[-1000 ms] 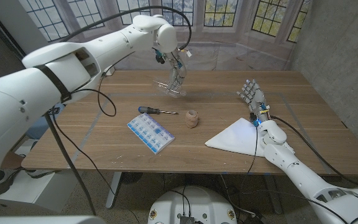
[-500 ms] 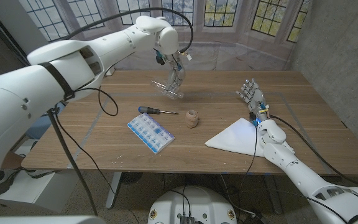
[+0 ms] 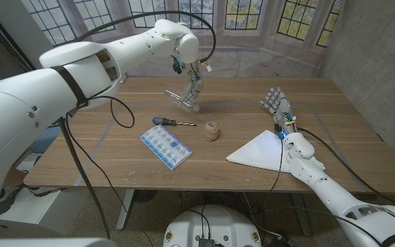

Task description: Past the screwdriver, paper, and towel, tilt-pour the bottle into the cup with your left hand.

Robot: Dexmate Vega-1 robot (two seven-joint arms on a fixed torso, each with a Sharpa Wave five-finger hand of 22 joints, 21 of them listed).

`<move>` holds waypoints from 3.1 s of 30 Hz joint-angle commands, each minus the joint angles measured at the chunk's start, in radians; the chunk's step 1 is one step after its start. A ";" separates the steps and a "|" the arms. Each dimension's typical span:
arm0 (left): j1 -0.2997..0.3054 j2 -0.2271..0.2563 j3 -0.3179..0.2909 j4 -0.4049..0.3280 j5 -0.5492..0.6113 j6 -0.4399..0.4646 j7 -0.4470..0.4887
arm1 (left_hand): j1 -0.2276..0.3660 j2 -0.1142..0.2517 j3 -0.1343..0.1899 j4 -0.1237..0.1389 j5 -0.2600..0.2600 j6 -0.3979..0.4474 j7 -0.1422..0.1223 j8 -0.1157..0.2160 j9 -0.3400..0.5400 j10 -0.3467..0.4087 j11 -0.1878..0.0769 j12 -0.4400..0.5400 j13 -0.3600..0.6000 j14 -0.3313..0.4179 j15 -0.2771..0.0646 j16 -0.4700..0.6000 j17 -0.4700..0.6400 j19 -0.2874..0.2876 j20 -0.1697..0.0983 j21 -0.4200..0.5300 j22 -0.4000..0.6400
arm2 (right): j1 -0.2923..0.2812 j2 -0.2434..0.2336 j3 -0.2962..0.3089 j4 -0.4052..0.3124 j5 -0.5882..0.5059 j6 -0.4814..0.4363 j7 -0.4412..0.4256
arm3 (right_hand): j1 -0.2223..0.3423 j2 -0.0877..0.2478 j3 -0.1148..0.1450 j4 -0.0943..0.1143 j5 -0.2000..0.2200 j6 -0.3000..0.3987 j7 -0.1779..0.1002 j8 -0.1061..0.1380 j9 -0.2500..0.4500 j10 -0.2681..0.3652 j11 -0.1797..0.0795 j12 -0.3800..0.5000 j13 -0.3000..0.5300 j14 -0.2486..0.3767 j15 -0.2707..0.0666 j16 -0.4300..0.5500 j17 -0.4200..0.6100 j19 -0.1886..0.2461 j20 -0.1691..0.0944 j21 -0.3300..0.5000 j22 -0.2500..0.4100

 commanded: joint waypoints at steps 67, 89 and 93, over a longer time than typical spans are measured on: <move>0.085 0.089 0.027 -0.269 0.291 0.093 0.025 | 0.032 0.142 0.052 0.003 0.014 0.224 0.007 0.125 0.006 0.091 -0.049 -0.001 0.173 0.097 -0.065 0.012 0.037 0.012 0.000 0.019 0.004 | -0.010 0.000 0.011 0.006 0.015 0.017 0.020 | -0.013 -0.004 0.019 -0.010 -0.003 0.007 0.004 0.001 0.001 0.006 -0.009 0.002 0.002 0.010 0.000 0.004 0.001 0.012 0.003 -0.002 0.002; 0.087 0.094 0.011 -0.268 0.300 0.106 0.052 | 0.033 0.143 0.054 0.002 0.015 0.225 0.009 0.130 0.008 0.098 -0.050 -0.001 0.184 0.099 -0.065 0.017 0.048 0.014 -0.001 0.022 0.004 | 0.002 0.007 0.005 0.016 0.009 0.018 0.021 | -0.015 -0.005 0.023 -0.012 -0.003 0.009 0.005 0.001 0.001 0.007 -0.006 0.002 0.002 0.009 -0.001 0.004 0.001 0.011 0.003 -0.002 0.002; 0.089 0.096 0.002 -0.270 0.298 0.116 0.063 | 0.033 0.144 0.055 0.002 0.015 0.225 0.008 0.131 0.008 0.097 -0.052 -0.002 0.186 0.101 -0.065 0.017 0.049 0.014 0.000 0.022 0.004 | 0.001 0.005 0.003 0.012 0.006 0.013 0.016 | -0.016 -0.005 0.023 -0.012 -0.003 0.008 0.005 0.001 0.001 0.006 -0.007 0.002 0.002 0.010 -0.001 0.004 0.001 0.011 0.002 -0.002 0.002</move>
